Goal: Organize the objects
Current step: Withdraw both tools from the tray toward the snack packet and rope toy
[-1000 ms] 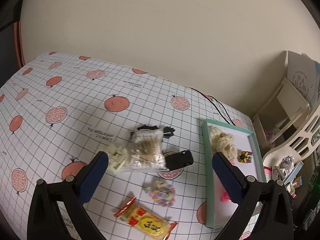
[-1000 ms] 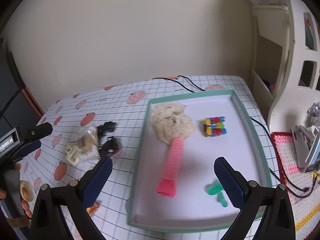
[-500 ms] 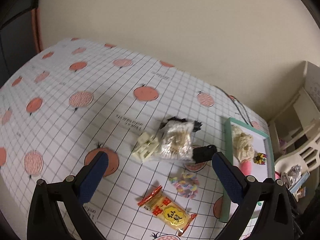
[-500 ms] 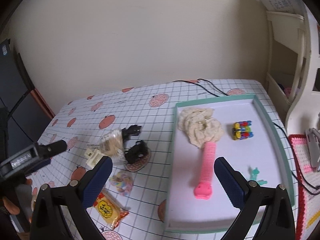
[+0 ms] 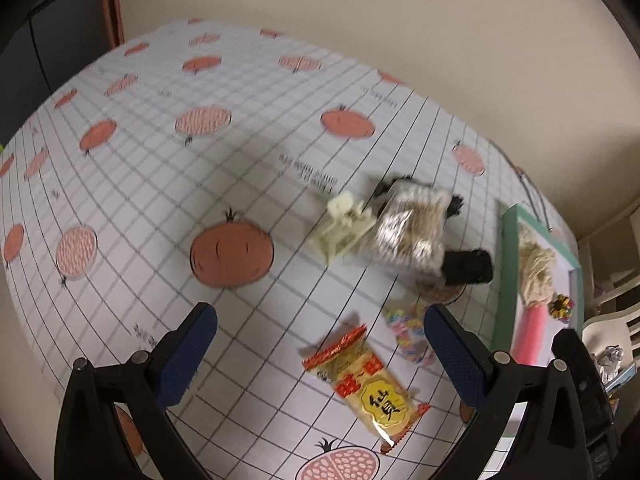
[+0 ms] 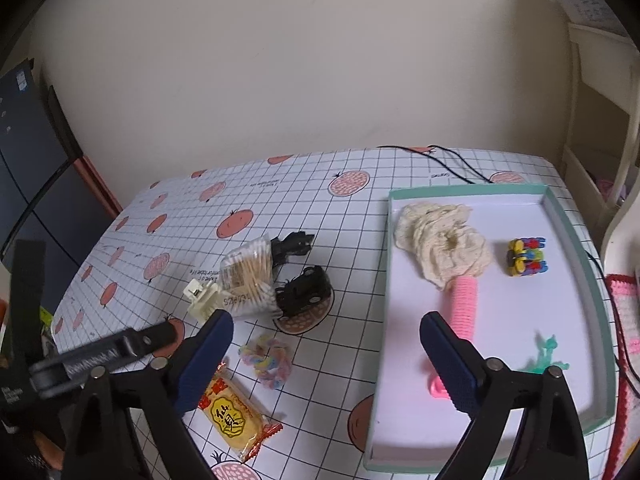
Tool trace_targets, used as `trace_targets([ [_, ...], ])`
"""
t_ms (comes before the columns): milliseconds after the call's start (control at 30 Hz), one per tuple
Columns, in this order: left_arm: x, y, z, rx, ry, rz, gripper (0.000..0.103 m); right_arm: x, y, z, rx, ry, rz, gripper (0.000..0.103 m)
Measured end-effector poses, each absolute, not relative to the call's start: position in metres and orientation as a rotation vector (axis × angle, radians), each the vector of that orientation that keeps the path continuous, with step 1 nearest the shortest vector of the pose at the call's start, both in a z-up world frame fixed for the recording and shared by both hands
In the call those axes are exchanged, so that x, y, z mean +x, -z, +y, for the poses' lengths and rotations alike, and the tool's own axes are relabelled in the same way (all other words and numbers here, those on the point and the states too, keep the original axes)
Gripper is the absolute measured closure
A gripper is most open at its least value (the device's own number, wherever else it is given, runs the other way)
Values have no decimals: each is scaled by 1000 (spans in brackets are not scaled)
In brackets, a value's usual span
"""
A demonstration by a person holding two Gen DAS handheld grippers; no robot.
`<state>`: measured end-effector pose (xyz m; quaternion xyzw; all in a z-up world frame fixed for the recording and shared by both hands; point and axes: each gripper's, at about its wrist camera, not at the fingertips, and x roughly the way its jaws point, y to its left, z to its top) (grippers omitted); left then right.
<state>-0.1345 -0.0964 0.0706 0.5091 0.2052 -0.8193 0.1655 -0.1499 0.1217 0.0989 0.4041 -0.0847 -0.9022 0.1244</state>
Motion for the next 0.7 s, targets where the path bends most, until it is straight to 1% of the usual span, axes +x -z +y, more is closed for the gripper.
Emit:
trace_targets([
  [100,-132,-60,-95,1481,2291,613,0,-151,-93,116,1199,2604,-243,15],
  [300,-128,-43,-89,1544,2221,674,0,-156,-84,107,1229,2572,-233,19],
  [400,-128,-38,-83,1569,2199,664,1,-157,-81,106,1243,2565,-242,19],
  [500,-127,-32,-78,1591,2179,692,1,-158,-77,105,1255,2557,-243,19],
  [600,-127,-28,-71,1614,2168,670,4,-159,-74,103,1268,2546,-240,20],
  [700,-128,-25,-71,1626,2155,670,4,-159,-72,101,1276,2538,-243,20],
])
